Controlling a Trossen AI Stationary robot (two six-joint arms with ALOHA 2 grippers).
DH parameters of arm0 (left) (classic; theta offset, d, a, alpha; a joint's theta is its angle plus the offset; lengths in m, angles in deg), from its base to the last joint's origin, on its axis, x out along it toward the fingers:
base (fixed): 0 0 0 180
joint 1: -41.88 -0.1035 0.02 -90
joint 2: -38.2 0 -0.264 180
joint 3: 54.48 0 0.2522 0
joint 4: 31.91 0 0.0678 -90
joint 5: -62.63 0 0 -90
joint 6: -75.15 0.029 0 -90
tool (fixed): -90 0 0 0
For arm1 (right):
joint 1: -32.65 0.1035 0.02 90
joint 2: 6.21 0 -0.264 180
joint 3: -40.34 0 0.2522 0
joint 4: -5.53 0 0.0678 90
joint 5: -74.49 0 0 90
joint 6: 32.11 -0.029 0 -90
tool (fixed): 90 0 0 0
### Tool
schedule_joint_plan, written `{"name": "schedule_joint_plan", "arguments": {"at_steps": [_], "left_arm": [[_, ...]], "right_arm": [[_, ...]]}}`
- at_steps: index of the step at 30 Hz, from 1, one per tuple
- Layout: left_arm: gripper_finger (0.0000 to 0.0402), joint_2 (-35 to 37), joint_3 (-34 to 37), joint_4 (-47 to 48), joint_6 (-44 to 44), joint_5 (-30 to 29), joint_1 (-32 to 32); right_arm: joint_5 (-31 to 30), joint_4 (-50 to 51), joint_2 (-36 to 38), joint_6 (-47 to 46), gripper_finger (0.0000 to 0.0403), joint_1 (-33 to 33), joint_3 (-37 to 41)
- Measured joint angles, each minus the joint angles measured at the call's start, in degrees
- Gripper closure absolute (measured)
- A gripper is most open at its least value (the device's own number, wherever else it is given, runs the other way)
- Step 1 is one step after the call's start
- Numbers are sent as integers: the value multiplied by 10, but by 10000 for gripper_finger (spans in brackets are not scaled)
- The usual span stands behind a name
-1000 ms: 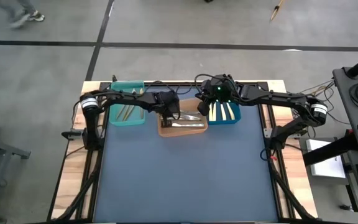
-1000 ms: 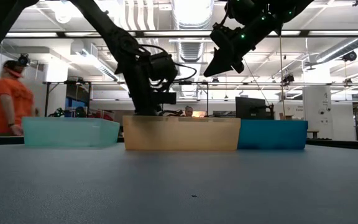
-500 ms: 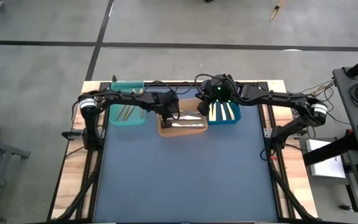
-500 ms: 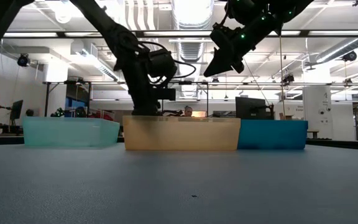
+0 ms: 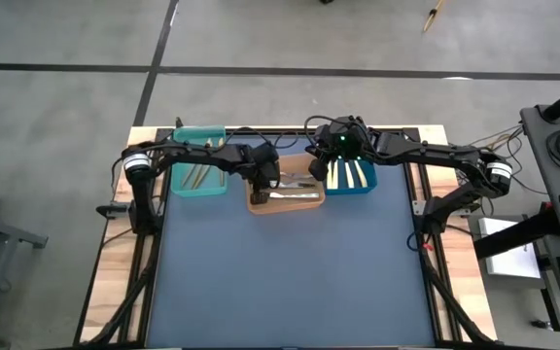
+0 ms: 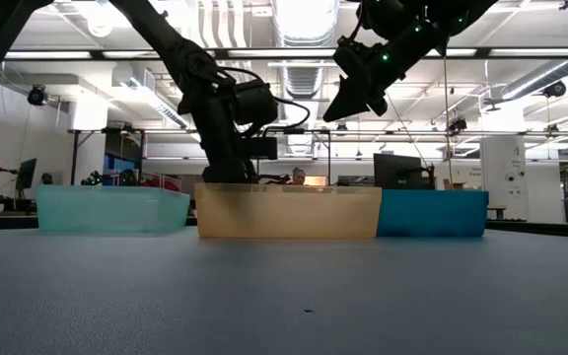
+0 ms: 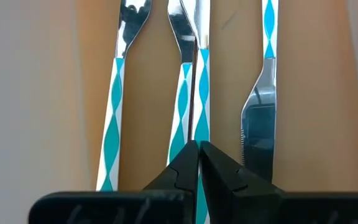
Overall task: Sort silverware by color (type)
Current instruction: Adjust the white knives in the orange bin, then adjust the gold knives in the green bin
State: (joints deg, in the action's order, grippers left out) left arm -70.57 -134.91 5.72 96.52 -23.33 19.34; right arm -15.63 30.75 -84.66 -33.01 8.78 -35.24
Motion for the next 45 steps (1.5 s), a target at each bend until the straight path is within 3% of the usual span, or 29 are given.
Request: {"name": "schedule_joint_plan", "arguments": {"at_steps": [13,19,33,45], "left_arm": [[401,8,2,8,-2,-1,1],[401,9,2,7,-10,-31,0],[401,9,3,12,-44,-1,1],[401,11,-44,31,-29,-6,-1]], "right_arm": [[0,0,0,0,394,0,0],[0,0,0,0,394,0,0],[0,0,0,0,394,0,0],[0,0,0,0,394,0,0]]}}
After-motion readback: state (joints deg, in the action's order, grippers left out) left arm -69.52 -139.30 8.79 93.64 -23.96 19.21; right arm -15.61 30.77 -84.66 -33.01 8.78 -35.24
